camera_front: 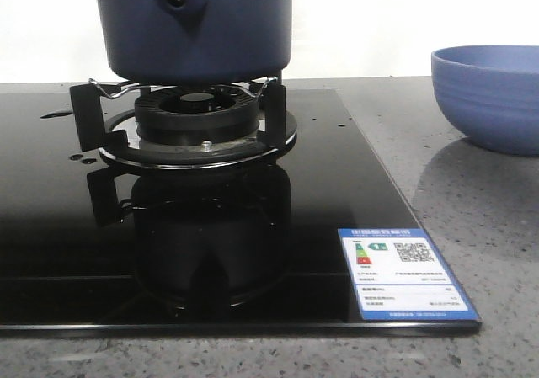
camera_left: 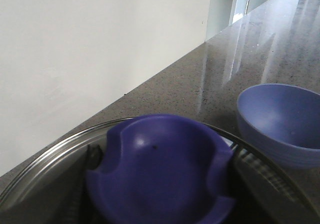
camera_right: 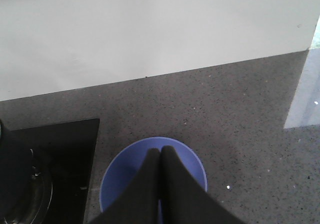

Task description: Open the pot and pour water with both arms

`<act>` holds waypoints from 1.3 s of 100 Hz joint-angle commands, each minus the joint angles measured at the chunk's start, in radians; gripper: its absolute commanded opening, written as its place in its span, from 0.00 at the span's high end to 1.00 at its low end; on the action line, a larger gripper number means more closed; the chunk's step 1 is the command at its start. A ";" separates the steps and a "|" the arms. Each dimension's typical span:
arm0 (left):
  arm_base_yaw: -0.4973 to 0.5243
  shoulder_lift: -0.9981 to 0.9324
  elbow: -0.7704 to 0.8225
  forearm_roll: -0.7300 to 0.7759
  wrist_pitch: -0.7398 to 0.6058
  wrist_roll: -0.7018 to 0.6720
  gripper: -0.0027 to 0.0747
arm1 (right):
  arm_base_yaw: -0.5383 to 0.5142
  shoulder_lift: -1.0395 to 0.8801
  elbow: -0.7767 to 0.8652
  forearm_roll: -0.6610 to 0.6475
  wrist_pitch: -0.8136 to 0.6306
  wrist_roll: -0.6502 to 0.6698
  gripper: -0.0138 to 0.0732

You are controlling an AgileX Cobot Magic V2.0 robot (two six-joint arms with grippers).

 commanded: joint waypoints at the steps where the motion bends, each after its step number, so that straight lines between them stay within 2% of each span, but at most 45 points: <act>1: -0.007 -0.036 -0.037 -0.080 0.024 0.020 0.72 | -0.002 -0.006 -0.025 0.003 -0.062 -0.015 0.91; 9: -0.007 -0.036 -0.037 -0.082 0.025 0.020 0.66 | -0.002 -0.006 -0.025 0.003 -0.060 -0.015 0.91; 14: -0.007 -0.036 -0.037 -0.082 0.027 0.020 0.56 | -0.002 -0.006 -0.025 0.003 -0.058 -0.015 0.91; 20: -0.007 -0.038 -0.037 -0.086 0.027 0.020 0.39 | -0.002 -0.006 -0.025 0.003 -0.058 -0.015 0.91; 29: -0.005 -0.051 -0.037 -0.088 0.027 0.008 0.25 | -0.002 -0.006 -0.025 0.003 -0.059 -0.015 0.91; 44: 0.016 -0.125 -0.037 -0.088 0.027 0.000 0.24 | -0.002 -0.006 -0.021 -0.006 -0.066 -0.025 0.91; 51: 0.039 -0.180 -0.037 -0.084 0.027 -0.057 0.24 | -0.002 -0.006 -0.009 -0.008 -0.087 -0.067 0.91; 56: 0.063 -0.232 -0.037 -0.060 0.027 -0.119 0.27 | -0.002 -0.016 0.015 -0.008 -0.117 -0.103 0.91; 63: 0.105 -0.307 -0.032 0.026 0.027 -0.223 0.39 | 0.003 -0.047 0.075 -0.006 -0.171 -0.159 0.91; 80: 0.207 -0.539 0.049 0.340 -0.063 -0.532 0.87 | 0.056 -0.196 0.345 -0.006 -0.352 -0.204 0.91; 86: 0.213 -0.623 0.110 0.441 -0.123 -0.594 0.99 | 0.076 -0.278 0.476 0.000 -0.446 -0.204 0.91; 100: 0.179 -0.787 0.287 0.493 -0.220 -0.597 0.99 | 0.111 -0.472 0.726 0.020 -0.636 -0.204 0.91; 107: 0.164 -0.863 0.387 0.492 -0.282 -0.597 0.99 | 0.120 -0.557 0.800 0.020 -0.704 -0.204 0.91; 130: 0.162 -1.155 0.695 0.470 -0.391 -0.597 0.99 | 0.120 -0.689 0.878 0.011 -0.681 -0.204 0.91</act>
